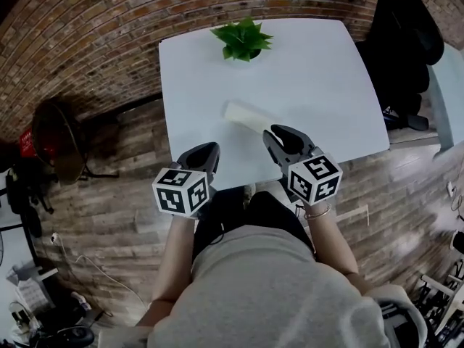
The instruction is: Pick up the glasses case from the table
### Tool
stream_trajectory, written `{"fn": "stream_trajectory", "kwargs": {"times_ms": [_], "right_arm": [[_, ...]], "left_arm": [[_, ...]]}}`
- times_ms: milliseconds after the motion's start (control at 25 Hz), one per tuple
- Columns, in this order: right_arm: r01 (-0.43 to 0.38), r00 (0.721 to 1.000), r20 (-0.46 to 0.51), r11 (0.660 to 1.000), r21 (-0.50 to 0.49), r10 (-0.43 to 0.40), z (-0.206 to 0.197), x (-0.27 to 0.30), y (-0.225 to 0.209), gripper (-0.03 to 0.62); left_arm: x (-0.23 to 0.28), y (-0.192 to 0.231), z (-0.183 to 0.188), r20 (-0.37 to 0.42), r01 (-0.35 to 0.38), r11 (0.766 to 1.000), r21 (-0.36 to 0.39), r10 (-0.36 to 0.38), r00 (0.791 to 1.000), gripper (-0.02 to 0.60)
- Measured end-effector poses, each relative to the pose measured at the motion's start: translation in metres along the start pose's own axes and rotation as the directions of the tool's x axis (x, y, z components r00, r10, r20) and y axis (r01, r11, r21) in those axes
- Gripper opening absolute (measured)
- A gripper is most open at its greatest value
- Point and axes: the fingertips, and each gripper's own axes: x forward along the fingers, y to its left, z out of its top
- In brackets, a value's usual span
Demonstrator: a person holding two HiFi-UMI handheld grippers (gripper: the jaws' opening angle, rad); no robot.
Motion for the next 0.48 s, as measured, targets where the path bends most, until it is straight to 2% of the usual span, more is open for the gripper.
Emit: {"fn": "stream_trajectory", "kwargs": {"times_ms": [200,480], "right_arm": [[-0.002,0.999,-0.046,1.0,0.0,0.002,-0.008,0.015,0.0,0.103],[0.018,0.992,-0.123,0.998,-0.068,-0.026,-0.011,0.033,-0.005,0.137]], "left_arm": [[0.005,0.008,-0.008,-0.036,0.018,1.0,-0.008,-0.019,0.999,0.011],[0.013,0.03,-0.013,-0.077,0.036,0.999,-0.022,-0.038,0.996,0.011]]}}
